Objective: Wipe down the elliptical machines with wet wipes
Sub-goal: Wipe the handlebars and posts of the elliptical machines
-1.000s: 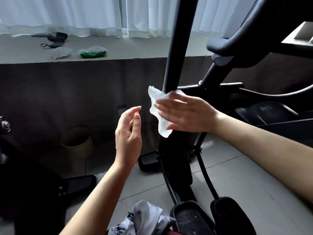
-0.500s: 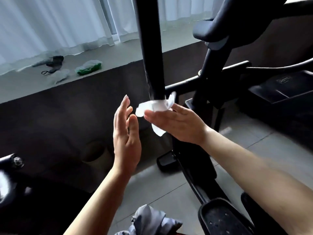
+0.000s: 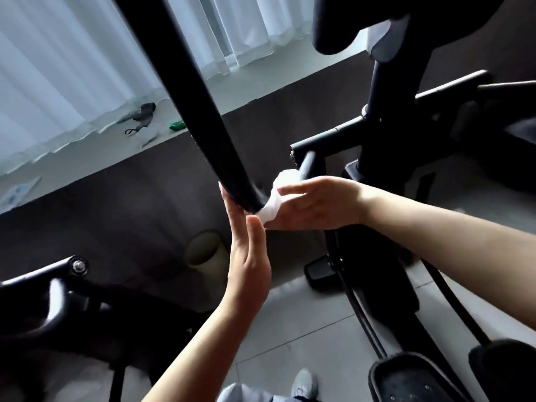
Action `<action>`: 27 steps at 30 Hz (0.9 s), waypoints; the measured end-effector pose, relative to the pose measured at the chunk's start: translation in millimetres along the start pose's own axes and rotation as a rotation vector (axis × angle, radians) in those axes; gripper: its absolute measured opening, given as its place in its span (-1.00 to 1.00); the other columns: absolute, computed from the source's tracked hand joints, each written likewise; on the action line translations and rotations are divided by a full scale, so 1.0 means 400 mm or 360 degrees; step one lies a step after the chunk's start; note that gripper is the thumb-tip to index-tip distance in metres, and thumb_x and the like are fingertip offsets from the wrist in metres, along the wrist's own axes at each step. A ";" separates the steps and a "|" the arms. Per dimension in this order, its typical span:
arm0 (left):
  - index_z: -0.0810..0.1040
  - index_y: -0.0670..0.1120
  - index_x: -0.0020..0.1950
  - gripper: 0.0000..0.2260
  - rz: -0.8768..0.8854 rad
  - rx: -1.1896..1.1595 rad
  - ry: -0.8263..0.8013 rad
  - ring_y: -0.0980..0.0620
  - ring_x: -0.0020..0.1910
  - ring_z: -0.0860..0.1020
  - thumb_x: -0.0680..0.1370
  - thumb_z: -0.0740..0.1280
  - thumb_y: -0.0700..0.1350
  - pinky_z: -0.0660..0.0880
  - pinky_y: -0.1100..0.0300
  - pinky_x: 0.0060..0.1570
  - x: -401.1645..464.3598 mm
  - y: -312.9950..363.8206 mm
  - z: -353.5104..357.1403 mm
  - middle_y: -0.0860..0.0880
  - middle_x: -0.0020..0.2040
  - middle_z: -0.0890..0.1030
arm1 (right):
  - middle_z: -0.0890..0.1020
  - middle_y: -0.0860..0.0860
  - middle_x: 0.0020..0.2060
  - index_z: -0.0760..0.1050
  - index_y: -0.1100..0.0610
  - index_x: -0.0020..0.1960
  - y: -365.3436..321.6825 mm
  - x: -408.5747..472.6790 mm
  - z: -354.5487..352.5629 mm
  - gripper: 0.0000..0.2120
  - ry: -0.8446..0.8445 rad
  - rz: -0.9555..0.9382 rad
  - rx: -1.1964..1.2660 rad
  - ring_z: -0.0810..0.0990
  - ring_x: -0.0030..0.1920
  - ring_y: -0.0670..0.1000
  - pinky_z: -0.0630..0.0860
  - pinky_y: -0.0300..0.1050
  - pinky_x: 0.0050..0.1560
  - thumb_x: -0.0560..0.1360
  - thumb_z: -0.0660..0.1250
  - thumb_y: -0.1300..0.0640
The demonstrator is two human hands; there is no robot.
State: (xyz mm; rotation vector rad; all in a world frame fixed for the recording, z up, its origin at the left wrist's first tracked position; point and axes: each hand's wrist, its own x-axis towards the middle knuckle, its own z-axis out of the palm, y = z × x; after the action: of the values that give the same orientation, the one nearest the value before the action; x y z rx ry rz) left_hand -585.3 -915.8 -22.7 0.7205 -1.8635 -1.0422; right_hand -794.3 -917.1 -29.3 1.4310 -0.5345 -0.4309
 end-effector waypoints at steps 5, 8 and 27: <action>0.12 0.22 0.50 -0.33 0.0080 -0.0059 0.0226 0.06 0.53 0.25 0.47 0.00 0.51 0.19 -0.04 0.51 0.007 -0.003 -0.031 -0.04 0.56 0.26 | 0.07 -0.04 0.46 -0.01 0.20 0.51 -0.002 0.041 0.002 -0.54 0.0093 0.0287 0.0108 -0.09 0.48 0.09 -0.26 0.15 0.51 0.64 -0.06 0.15; 0.15 0.27 0.47 -0.35 0.0029 -0.0101 0.0295 0.18 0.49 0.27 0.45 -0.02 0.52 0.17 -0.08 0.51 0.025 -0.023 -0.050 0.06 0.55 0.26 | 0.54 -0.09 0.24 0.17 0.24 0.34 -0.043 0.006 0.004 -0.57 0.0104 0.0060 0.0428 0.44 0.29 -0.06 -0.09 0.11 0.47 0.58 -0.26 0.44; 0.20 0.15 0.52 -0.41 0.0718 -0.0809 -0.0206 -0.09 0.47 0.33 0.55 0.25 0.30 0.28 -0.13 0.42 0.293 0.019 -0.149 0.05 0.46 0.37 | 0.44 0.09 0.40 0.53 0.14 0.20 0.282 0.210 -0.161 -0.69 -0.0133 0.1257 0.0533 0.39 0.40 0.04 -0.03 0.04 0.56 0.52 0.27 0.03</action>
State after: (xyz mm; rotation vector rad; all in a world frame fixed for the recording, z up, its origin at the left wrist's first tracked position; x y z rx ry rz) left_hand -587.9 -1027.2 47.6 -0.0649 -1.6525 -1.2040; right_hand -692.8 -902.6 86.6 1.3881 -1.2166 0.2450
